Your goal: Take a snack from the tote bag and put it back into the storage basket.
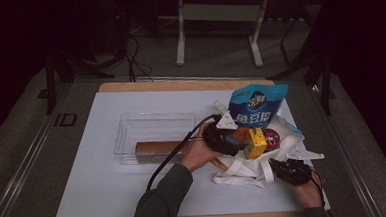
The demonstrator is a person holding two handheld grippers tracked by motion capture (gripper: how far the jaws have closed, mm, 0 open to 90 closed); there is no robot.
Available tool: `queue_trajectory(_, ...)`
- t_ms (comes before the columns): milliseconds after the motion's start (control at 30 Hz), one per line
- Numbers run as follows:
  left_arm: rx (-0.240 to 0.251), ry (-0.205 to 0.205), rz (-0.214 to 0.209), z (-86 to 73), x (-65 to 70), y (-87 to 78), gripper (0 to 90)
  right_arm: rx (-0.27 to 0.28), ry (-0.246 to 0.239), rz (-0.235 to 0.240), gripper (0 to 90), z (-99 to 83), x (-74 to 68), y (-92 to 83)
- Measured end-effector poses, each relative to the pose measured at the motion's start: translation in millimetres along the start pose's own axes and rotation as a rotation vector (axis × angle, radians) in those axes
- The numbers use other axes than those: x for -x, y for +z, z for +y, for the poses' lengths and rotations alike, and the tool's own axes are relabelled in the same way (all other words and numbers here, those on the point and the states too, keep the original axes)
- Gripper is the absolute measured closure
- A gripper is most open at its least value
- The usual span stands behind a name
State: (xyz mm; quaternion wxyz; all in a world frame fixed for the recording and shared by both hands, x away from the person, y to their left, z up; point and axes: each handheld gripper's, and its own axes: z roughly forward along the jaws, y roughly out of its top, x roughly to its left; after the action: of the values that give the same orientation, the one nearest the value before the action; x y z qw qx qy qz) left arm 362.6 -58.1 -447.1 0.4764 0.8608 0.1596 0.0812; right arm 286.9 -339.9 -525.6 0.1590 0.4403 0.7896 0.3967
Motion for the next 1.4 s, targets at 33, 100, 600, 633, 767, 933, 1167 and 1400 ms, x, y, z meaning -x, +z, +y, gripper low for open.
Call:
queue_trajectory(33,0.002,-0.007,-0.003,0.5,0.2,1.6,31.7,0.0,0.0,0.0,77.6,0.0,0.0,0.0)
queue_trajectory(100,0.001,-0.011,-0.011,1.5,-0.3,4.5,30.7,-0.001,0.002,0.0,77.6,0.0,-0.2,0.0)
queue_trajectory(600,-0.031,-0.012,-0.044,12.0,0.1,28.0,17.0,0.003,0.005,0.005,77.5,-0.5,0.5,0.1)
queue_trajectory(633,-0.033,-0.009,-0.045,12.7,0.8,29.7,15.1,0.003,0.006,0.005,77.5,-0.4,0.5,0.0)
queue_trajectory(767,-0.044,-0.002,-0.048,14.1,1.1,35.8,13.2,0.003,0.005,0.005,77.5,-0.4,0.5,0.0)
queue_trajectory(933,-0.055,-0.019,-0.033,17.1,-0.7,42.1,10.5,0.003,0.006,0.005,77.5,-0.5,0.6,0.0)
queue_trajectory(1167,-0.073,-0.013,-0.036,20.2,-2.1,47.8,10.0,0.003,0.007,0.006,77.4,-0.5,0.7,0.0)
queue_trajectory(1400,-0.087,0.003,-0.045,24.1,-0.7,56.6,11.8,0.004,0.008,0.007,77.4,-0.7,1.0,0.0)
